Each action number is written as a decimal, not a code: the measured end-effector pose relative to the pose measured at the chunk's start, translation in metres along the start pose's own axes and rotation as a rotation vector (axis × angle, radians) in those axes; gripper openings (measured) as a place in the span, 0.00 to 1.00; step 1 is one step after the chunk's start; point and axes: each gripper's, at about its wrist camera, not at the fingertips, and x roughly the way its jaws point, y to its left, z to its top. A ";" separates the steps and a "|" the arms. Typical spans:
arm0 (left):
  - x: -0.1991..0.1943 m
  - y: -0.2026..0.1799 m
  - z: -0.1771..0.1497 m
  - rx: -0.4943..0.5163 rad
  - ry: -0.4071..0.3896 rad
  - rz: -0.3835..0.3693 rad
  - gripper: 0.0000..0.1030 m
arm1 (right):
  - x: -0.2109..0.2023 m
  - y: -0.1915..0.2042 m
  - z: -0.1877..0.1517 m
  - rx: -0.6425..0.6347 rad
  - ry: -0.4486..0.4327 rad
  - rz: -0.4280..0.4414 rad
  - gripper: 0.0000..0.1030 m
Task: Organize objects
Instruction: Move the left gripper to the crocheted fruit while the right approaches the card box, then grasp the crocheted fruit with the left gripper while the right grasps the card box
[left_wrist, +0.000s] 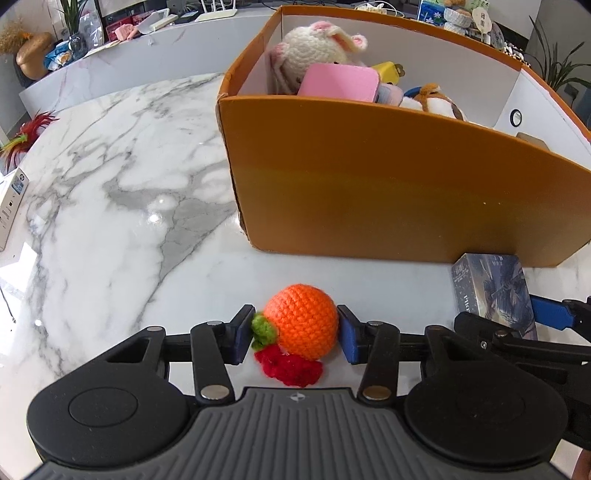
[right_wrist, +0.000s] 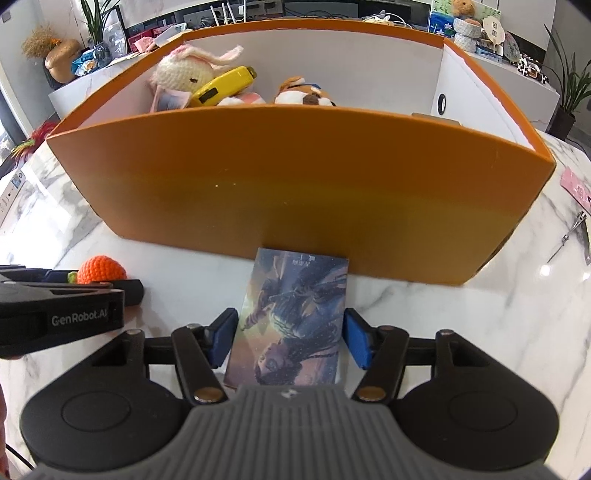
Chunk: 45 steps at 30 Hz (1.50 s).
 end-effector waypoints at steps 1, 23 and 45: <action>0.000 0.000 0.000 0.001 0.000 0.000 0.53 | 0.000 0.000 0.000 -0.002 0.001 0.000 0.61; -0.039 -0.013 -0.005 0.092 -0.094 0.011 0.52 | -0.038 -0.009 -0.013 -0.036 -0.027 0.012 0.61; -0.074 -0.014 -0.004 0.108 -0.184 0.012 0.52 | -0.057 -0.001 -0.053 -0.219 0.001 0.040 0.75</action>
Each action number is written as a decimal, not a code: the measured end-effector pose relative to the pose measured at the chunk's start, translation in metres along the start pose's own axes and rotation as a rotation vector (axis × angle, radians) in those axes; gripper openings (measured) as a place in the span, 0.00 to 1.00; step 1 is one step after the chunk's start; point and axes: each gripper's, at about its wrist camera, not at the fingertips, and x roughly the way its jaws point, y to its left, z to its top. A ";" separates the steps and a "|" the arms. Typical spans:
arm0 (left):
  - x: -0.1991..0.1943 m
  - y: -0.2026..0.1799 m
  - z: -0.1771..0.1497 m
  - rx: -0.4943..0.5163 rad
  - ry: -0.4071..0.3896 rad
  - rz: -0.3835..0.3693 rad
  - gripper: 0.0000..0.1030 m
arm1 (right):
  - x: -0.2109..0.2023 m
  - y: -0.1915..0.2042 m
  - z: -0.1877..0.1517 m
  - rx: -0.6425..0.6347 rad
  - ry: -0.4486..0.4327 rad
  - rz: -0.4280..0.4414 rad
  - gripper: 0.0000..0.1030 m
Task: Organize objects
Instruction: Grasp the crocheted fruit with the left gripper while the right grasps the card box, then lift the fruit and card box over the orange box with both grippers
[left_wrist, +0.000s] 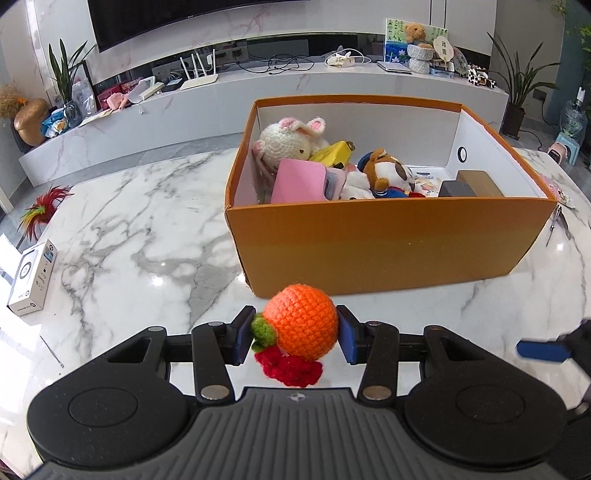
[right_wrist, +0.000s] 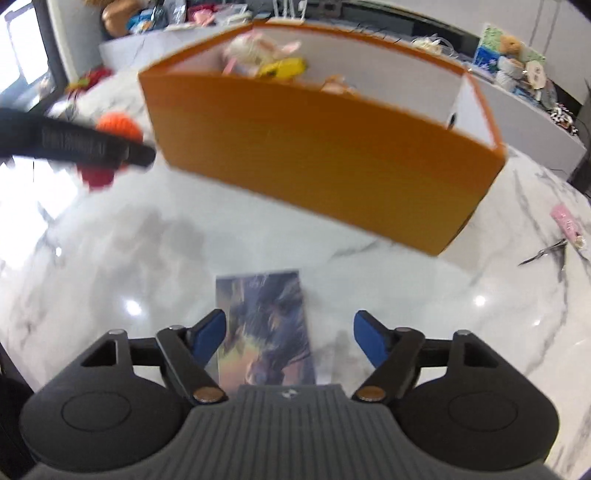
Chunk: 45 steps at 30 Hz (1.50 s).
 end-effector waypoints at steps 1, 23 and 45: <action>0.000 0.000 0.000 0.000 0.000 0.000 0.52 | 0.001 0.000 0.000 0.002 -0.005 0.011 0.74; -0.012 0.006 0.005 -0.024 -0.029 -0.020 0.52 | -0.020 0.000 -0.001 0.000 -0.058 0.027 0.57; -0.040 -0.005 0.063 -0.053 -0.150 -0.103 0.52 | -0.090 -0.045 0.064 0.192 -0.316 0.016 0.57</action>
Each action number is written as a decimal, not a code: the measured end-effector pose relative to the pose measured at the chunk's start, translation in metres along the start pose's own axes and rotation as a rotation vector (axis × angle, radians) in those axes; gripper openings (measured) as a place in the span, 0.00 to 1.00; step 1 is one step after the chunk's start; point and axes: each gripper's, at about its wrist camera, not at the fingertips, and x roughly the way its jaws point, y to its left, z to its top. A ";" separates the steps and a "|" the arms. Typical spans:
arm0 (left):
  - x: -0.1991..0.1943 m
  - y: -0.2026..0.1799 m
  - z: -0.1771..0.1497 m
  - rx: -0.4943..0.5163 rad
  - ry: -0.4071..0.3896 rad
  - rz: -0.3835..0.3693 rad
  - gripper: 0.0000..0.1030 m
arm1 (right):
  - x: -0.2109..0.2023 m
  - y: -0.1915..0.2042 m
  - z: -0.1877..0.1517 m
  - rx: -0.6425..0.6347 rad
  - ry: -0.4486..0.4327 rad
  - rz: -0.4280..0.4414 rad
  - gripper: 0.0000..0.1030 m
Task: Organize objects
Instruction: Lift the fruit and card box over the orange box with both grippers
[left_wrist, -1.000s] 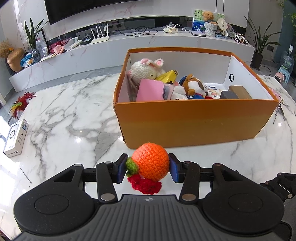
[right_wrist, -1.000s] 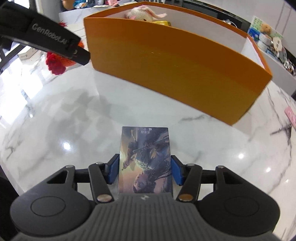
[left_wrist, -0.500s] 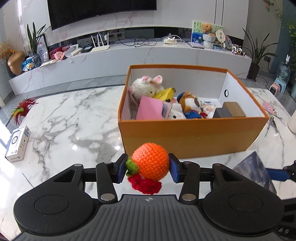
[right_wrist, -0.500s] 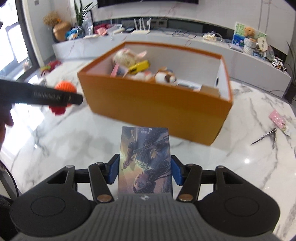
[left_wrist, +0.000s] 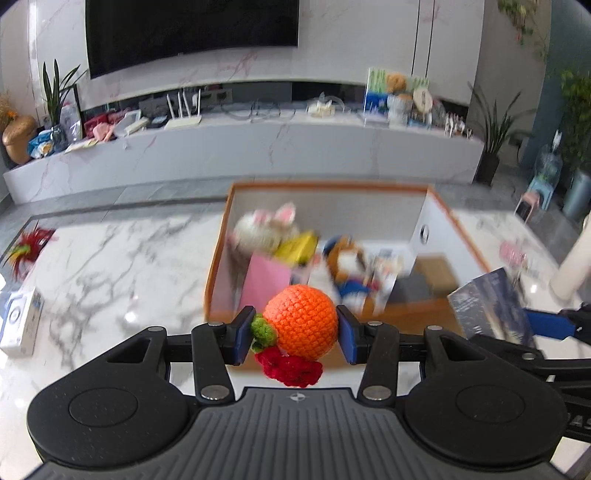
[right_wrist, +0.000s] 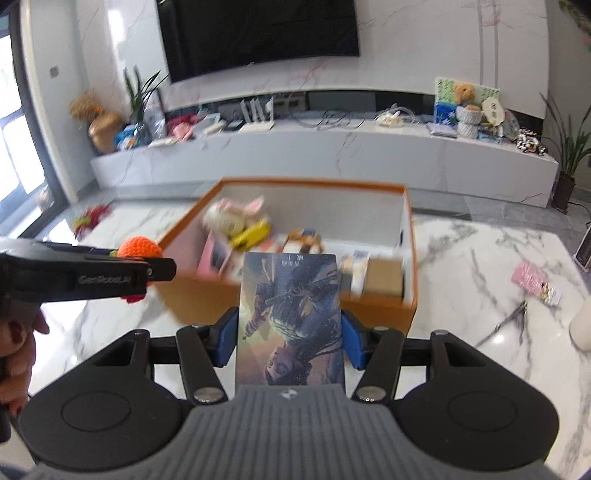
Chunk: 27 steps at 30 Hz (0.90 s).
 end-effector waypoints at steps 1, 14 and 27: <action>0.002 -0.001 0.007 -0.009 -0.010 -0.007 0.52 | 0.003 -0.003 0.009 0.011 -0.012 -0.005 0.57; 0.103 -0.010 0.072 -0.046 0.043 -0.056 0.52 | 0.099 -0.055 0.070 0.179 -0.010 0.007 0.57; 0.173 -0.017 0.076 -0.048 0.133 -0.068 0.52 | 0.156 -0.058 0.073 0.091 0.083 -0.029 0.57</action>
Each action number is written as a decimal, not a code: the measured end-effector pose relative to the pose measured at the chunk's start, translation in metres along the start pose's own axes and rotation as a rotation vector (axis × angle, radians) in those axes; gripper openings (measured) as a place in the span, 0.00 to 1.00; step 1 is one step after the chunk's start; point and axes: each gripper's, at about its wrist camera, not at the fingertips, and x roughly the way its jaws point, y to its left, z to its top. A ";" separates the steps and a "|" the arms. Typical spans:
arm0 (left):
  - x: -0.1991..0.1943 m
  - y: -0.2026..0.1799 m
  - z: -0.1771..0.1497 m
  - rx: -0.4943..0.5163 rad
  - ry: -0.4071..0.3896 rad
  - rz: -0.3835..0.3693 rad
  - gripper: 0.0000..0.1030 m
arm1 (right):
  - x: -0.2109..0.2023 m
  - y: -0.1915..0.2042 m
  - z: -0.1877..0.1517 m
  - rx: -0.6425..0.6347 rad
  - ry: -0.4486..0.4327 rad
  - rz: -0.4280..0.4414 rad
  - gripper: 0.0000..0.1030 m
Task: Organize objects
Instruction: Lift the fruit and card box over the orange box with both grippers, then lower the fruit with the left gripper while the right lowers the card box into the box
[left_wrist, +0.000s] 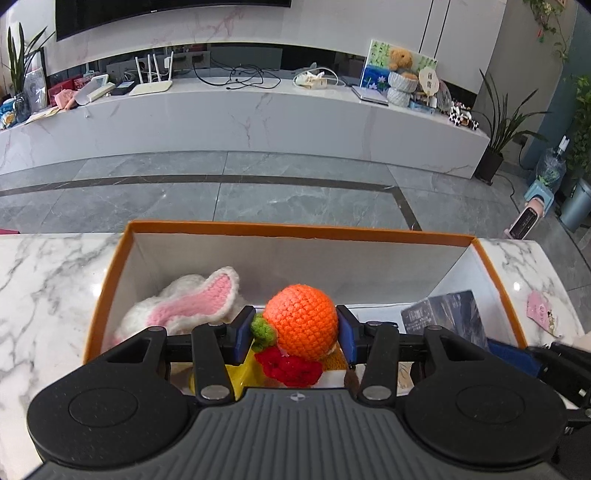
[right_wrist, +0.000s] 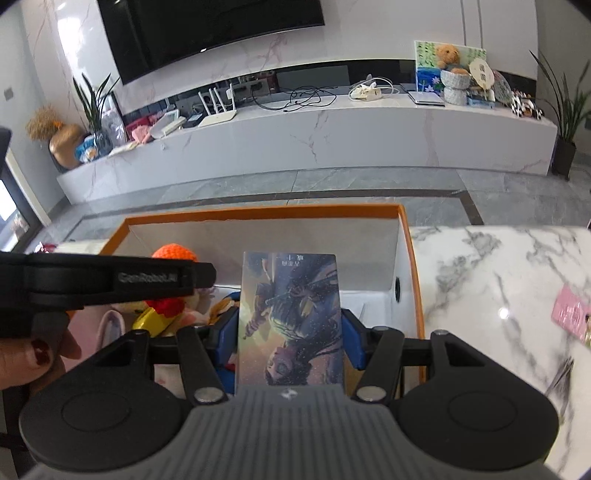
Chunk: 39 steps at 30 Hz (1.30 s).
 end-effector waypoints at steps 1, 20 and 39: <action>0.003 0.000 0.000 -0.002 0.007 0.002 0.52 | 0.003 0.001 0.003 -0.020 0.009 -0.005 0.57; 0.039 -0.010 0.007 0.003 0.089 0.041 0.52 | 0.052 0.008 0.023 -0.247 0.132 -0.068 0.57; 0.043 -0.015 0.007 0.032 0.125 0.068 0.52 | 0.072 0.015 0.027 -0.321 0.263 -0.068 0.57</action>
